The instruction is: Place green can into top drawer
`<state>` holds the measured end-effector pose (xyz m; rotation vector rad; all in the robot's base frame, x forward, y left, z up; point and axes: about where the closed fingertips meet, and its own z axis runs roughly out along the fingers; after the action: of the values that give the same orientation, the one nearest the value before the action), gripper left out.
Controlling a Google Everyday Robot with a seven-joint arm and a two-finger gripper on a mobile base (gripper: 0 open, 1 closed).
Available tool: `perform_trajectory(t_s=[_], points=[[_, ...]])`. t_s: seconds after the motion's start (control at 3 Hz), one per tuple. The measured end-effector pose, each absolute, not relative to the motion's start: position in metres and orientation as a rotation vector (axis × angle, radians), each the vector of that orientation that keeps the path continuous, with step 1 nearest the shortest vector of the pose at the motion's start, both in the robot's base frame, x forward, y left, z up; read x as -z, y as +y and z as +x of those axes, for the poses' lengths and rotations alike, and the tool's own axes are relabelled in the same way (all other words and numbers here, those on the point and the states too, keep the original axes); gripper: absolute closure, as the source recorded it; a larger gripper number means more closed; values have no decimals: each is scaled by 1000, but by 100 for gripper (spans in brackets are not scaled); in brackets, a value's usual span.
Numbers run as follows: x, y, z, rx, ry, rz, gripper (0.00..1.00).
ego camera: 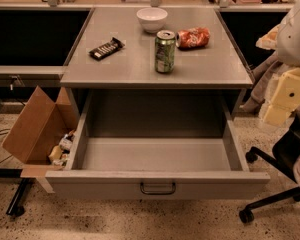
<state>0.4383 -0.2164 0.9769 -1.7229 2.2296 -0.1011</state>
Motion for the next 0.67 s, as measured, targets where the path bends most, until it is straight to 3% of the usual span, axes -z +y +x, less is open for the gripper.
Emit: perform_trajectory(t_s=[0.67], points=[[-965,-211,474,78,2196,-1664,0]])
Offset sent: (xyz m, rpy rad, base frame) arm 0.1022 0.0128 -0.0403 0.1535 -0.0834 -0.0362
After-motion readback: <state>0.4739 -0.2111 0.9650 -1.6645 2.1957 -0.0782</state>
